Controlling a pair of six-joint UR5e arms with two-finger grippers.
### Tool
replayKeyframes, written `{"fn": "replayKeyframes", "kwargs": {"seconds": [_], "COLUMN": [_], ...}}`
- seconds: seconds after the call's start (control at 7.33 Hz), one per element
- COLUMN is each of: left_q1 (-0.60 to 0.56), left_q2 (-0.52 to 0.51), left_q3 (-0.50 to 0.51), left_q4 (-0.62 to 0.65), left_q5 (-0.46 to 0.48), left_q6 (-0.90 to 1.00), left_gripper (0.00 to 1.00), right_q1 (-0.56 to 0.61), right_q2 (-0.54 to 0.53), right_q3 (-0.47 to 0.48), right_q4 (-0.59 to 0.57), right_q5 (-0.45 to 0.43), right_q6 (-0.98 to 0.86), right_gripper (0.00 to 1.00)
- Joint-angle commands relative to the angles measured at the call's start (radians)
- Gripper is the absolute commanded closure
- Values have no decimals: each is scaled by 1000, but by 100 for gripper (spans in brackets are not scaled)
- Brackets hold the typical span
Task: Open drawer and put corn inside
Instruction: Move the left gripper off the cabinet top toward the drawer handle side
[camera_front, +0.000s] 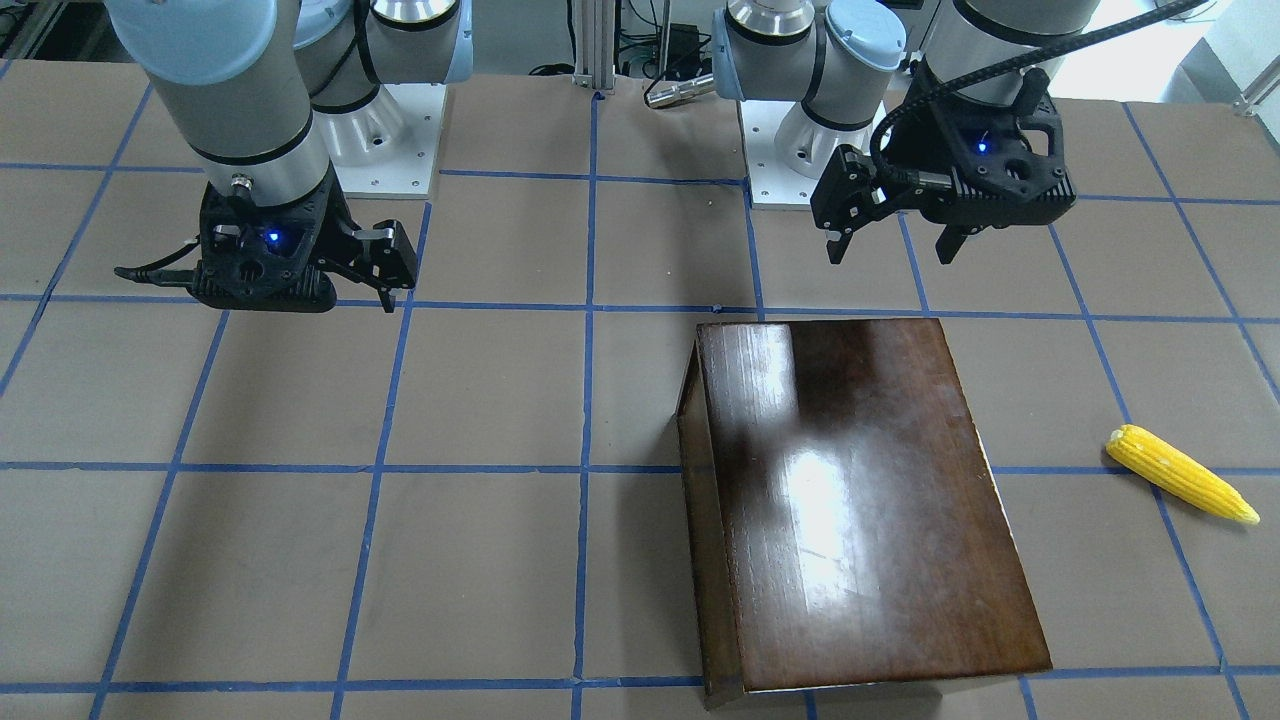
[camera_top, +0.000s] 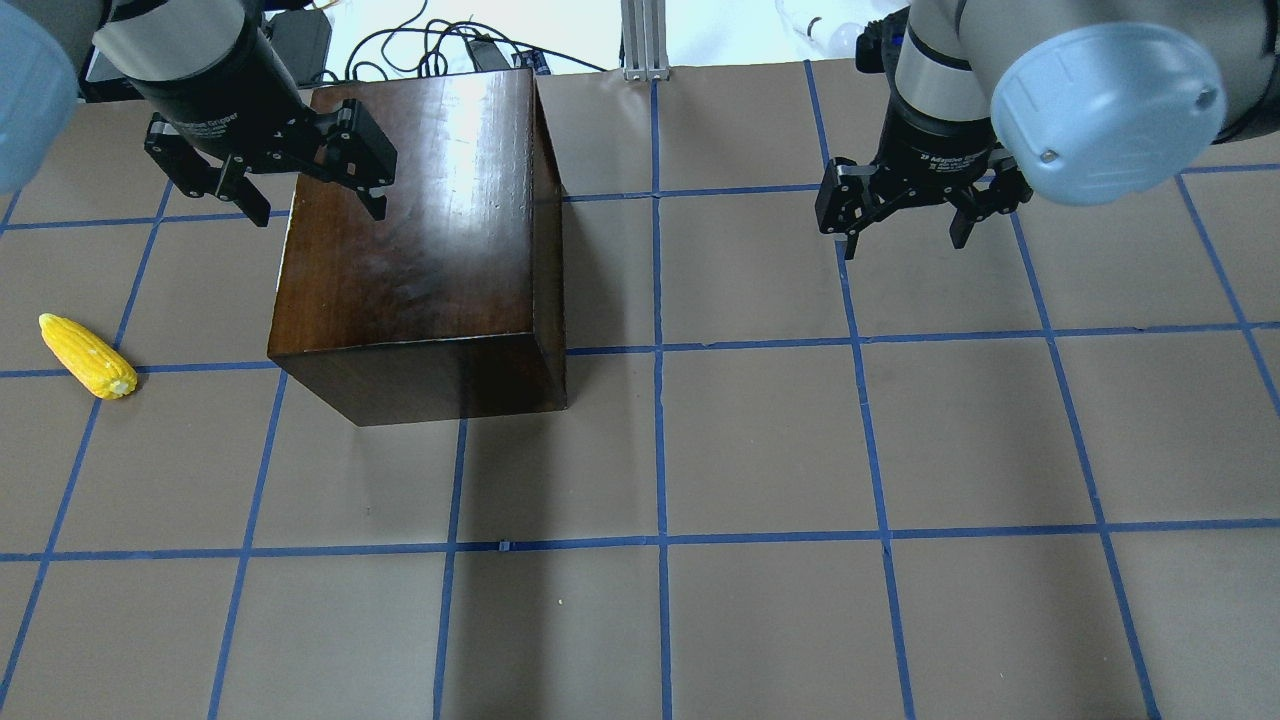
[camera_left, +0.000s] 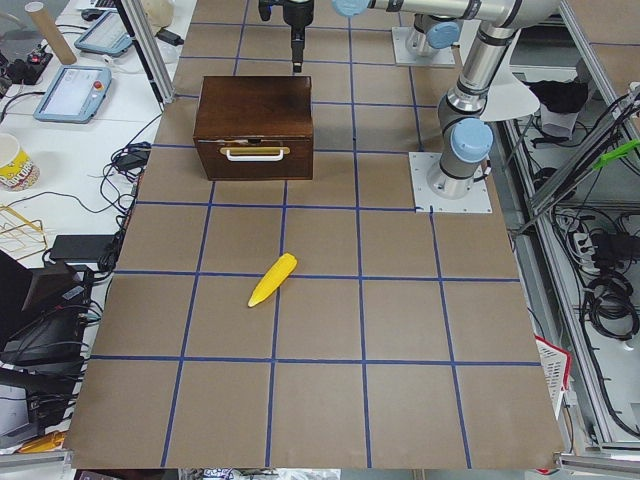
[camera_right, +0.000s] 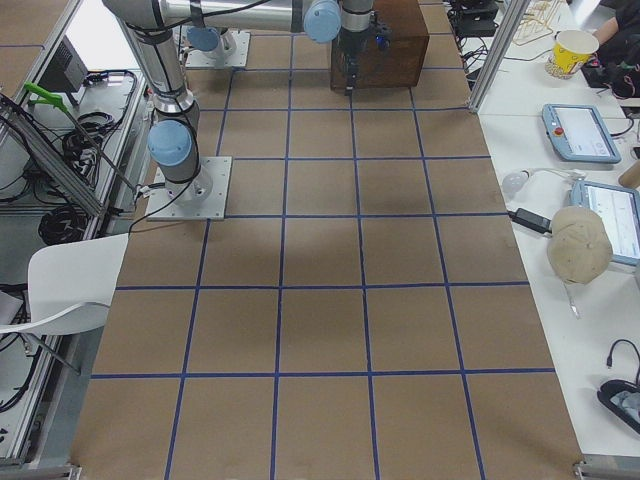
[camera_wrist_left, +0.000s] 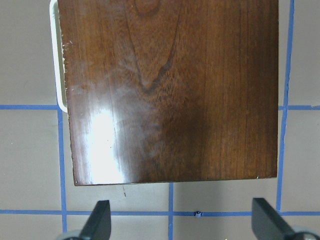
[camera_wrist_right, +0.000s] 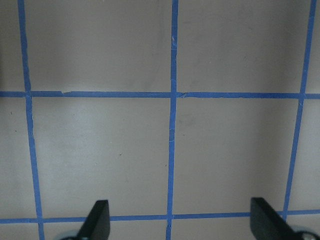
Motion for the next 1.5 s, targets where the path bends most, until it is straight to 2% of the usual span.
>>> {"fn": "replayKeyframes", "kwargs": {"seconds": [0.0,0.68,0.95,1.36], "left_q1": [3,7,53,202], "left_q2": [-4,-23,-41,-101], "left_q3": [-4,7,12,47], "left_q4": [6,10,1,3], "left_q5": [-5,-5,-5,-27], "left_q6": [15,4,19,140], "left_gripper": [0,0,0,0], "right_q1": [0,0,0,0], "right_q2": [0,0,2,2], "right_q3": [0,0,0,0], "right_q4": [0,0,0,0], "right_q5": [0,0,0,0], "right_q6": [0,0,0,0], "right_gripper": [0,0,0,0]}}
